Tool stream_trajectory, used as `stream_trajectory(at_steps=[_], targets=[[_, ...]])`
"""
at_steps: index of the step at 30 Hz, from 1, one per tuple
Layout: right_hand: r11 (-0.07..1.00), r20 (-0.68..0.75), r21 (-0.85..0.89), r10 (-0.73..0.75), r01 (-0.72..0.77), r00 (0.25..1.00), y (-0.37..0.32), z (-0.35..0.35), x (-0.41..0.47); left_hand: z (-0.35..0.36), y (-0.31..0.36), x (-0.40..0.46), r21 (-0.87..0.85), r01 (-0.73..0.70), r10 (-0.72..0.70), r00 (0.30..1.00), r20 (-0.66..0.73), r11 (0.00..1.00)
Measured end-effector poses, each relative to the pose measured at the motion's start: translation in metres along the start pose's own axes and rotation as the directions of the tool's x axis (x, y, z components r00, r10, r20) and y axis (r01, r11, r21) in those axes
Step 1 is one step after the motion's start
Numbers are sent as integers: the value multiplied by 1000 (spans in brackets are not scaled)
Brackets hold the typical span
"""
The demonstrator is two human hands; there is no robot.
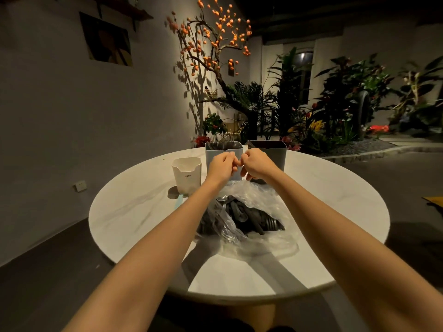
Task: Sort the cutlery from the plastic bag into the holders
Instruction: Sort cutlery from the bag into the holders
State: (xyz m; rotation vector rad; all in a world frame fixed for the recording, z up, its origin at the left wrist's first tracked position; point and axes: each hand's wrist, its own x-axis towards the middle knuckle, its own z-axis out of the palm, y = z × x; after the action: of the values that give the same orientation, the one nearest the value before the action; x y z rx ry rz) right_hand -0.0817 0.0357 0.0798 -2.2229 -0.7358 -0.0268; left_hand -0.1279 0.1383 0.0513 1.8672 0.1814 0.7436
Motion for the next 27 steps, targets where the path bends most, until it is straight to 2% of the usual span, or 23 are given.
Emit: stream_trajectory(at_steps=[6, 12, 16, 19, 23, 25, 27], targets=[[997, 32, 36, 73, -74, 997, 18, 6, -14, 9, -17, -18, 5, -20, 19, 1000, 18, 1000], [983, 141, 55, 168, -177, 976, 35, 19, -20, 15, -33, -29, 96, -37, 36, 999, 11, 995], [993, 191, 19, 107, -113, 976, 50, 29, -22, 16, -44, -37, 287, -76, 75, 997, 12, 955], [992, 199, -114, 66, -43, 978, 58, 32, -25, 15, -57, -39, 426, -105, 105, 994, 22, 898], [935, 91, -354, 35, -1, 995, 74, 26, -28, 16, -66, -39, 545, -170, 161, 985, 65, 821], [912, -17, -409, 29, -33, 999, 88, 21, -27, 21, -65, -39, 581, -208, 167, 978, 124, 787], [909, -85, -411, 33, -65, 996, 96, 18, -28, 27, -63, -38, 569, -214, 144, 976, 165, 794]])
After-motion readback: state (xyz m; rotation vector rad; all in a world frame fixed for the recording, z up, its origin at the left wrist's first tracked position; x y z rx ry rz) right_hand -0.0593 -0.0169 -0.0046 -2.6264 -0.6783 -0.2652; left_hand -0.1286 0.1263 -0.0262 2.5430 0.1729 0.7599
